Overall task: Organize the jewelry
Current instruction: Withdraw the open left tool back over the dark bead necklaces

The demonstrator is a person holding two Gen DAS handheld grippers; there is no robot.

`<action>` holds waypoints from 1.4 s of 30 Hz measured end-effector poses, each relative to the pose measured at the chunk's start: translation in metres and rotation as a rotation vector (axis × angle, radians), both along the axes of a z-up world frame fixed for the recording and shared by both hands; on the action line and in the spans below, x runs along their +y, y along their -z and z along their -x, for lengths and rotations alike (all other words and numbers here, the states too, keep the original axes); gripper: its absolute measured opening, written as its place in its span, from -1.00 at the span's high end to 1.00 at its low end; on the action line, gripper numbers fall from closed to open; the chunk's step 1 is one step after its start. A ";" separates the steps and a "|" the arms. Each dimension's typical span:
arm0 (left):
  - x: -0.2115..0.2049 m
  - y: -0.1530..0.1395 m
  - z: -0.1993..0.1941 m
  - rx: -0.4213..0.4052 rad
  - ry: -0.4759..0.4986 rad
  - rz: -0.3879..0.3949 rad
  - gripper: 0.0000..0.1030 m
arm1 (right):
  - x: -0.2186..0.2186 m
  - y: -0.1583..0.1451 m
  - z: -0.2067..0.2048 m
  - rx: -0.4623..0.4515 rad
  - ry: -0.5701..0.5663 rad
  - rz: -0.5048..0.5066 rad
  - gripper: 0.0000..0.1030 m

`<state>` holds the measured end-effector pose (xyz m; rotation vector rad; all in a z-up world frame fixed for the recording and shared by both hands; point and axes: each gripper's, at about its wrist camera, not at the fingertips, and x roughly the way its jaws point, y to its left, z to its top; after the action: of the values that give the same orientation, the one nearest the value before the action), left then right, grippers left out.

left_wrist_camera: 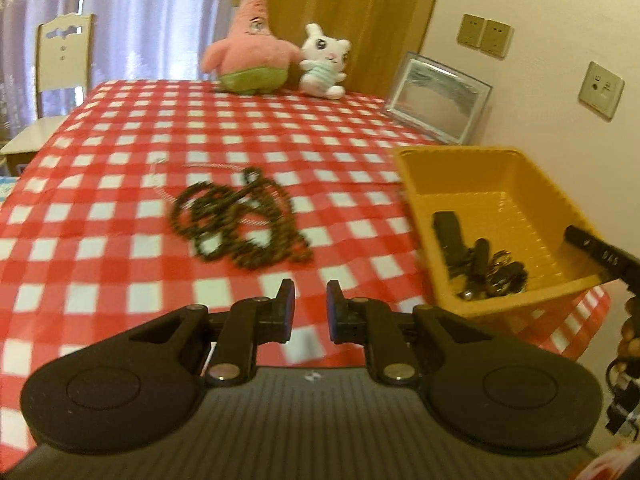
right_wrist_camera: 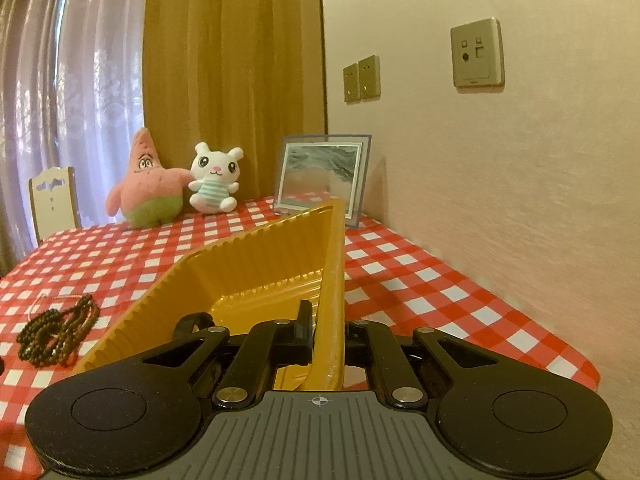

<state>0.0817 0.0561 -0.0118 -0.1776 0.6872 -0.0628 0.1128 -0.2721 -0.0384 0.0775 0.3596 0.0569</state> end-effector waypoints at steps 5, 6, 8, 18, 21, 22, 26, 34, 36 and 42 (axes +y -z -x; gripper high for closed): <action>0.013 0.001 0.016 -0.009 -0.029 -0.008 0.72 | 0.006 -0.004 0.010 -0.002 -0.001 0.025 0.86; 0.014 0.001 0.018 -0.012 -0.031 -0.010 0.72 | 0.007 -0.005 0.011 -0.003 -0.002 0.030 0.86; 0.016 0.000 0.023 -0.021 -0.033 -0.011 0.72 | 0.009 -0.006 0.013 -0.004 -0.005 0.041 0.86; 0.024 0.008 0.030 -0.021 -0.058 0.020 0.72 | 0.015 -0.010 0.010 -0.012 -0.025 0.070 0.87; 0.023 0.011 0.027 -0.011 -0.051 0.009 0.72 | 0.011 -0.006 0.011 -0.008 -0.019 0.050 0.87; 0.022 0.011 0.025 -0.008 -0.046 0.000 0.72 | 0.009 -0.004 0.011 -0.005 -0.016 0.043 0.87; 0.017 0.012 0.017 -0.006 -0.021 -0.018 0.72 | 0.005 -0.001 0.013 0.002 -0.015 0.026 0.87; 0.009 0.019 0.006 0.009 0.002 -0.041 0.72 | 0.000 0.001 0.013 0.003 -0.020 0.007 0.87; 0.007 0.021 0.003 0.017 0.000 -0.045 0.72 | -0.001 0.001 0.013 0.004 -0.020 0.001 0.87; 0.009 0.025 -0.006 0.019 -0.013 -0.060 0.72 | -0.004 0.003 0.011 0.007 -0.022 -0.010 0.87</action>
<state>0.0879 0.0651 -0.0364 -0.1251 0.7061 -0.0276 0.1017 -0.2761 -0.0411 0.0839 0.3677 0.0799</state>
